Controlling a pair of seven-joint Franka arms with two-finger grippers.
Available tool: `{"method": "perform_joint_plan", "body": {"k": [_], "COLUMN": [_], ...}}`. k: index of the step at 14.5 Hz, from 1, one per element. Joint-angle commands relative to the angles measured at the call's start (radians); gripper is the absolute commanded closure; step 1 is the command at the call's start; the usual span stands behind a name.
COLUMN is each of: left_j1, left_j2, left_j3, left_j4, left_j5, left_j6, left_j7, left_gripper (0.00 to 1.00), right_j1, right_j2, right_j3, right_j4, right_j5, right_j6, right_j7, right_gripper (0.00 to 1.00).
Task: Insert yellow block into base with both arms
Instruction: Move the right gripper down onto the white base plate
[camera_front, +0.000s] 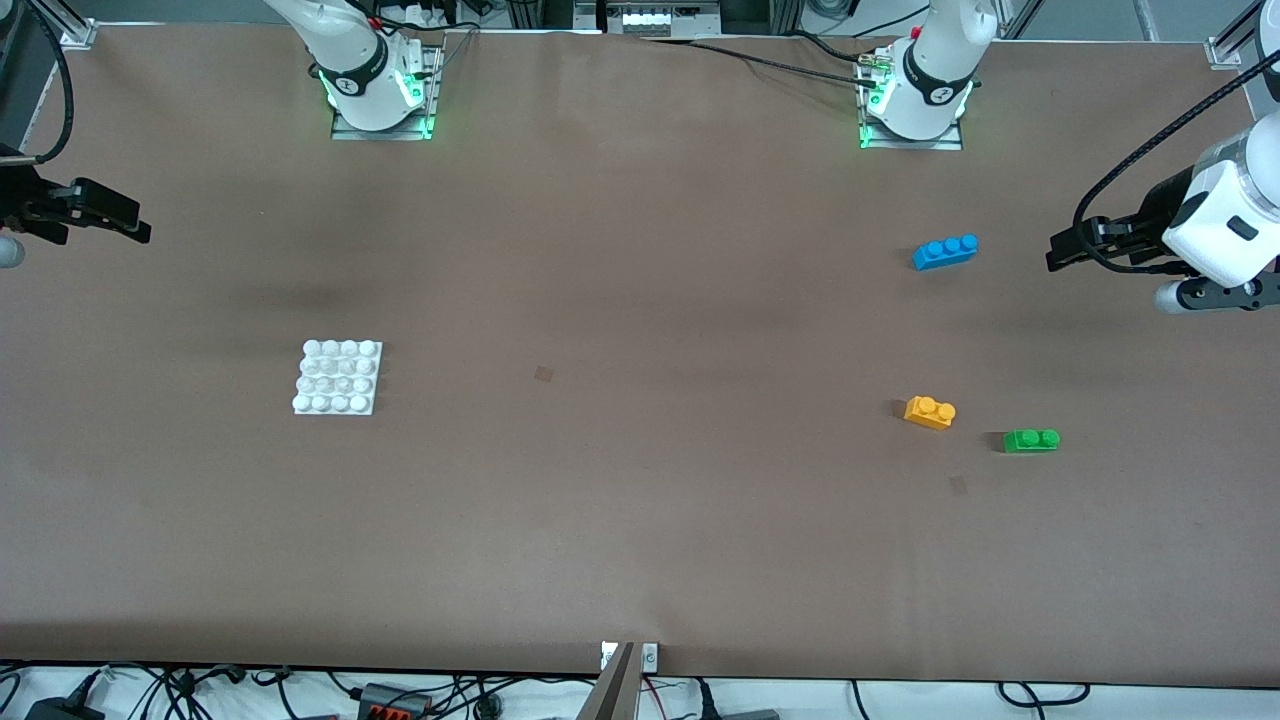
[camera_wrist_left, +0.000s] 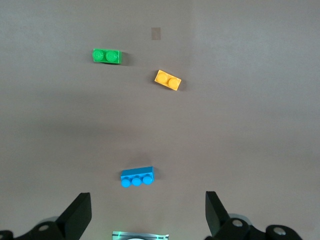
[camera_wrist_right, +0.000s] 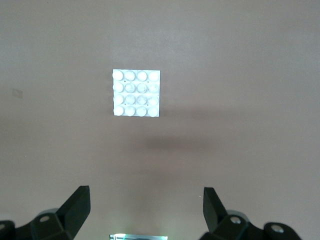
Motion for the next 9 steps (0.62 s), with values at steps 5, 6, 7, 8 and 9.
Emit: {"method": "perform_joint_plan", "body": {"k": [5, 6, 7, 8, 9], "left_j1": [-0.001, -0.001, -0.001, -0.001, -0.003], "left_j2": [-0.002, -0.002, -0.002, -0.002, -0.002], "left_j3": [-0.003, -0.003, -0.003, -0.003, -0.003], "left_j4": [0.014, 0.014, 0.014, 0.015, 0.015], "left_j5": [0.004, 0.004, 0.004, 0.004, 0.004], "left_j6": [-0.015, -0.015, -0.015, -0.015, -0.015], "left_j7": [-0.010, -0.010, -0.010, -0.011, -0.011], "left_gripper": [0.00, 0.00, 0.00, 0.00, 0.00], "right_j1": [0.006, 0.006, 0.006, 0.009, 0.017], "right_j2": [0.013, 0.013, 0.015, 0.016, 0.016], "right_j3": [-0.002, -0.002, -0.002, 0.000, -0.002], "right_j4": [0.024, 0.024, 0.024, 0.024, 0.024], "right_j5": [0.005, 0.005, 0.006, 0.006, 0.005], "right_j6": [-0.021, -0.027, -0.027, -0.027, -0.027], "right_j7": [-0.003, 0.000, -0.002, 0.000, 0.000], "right_gripper": [0.00, 0.00, 0.00, 0.00, 0.00]}}
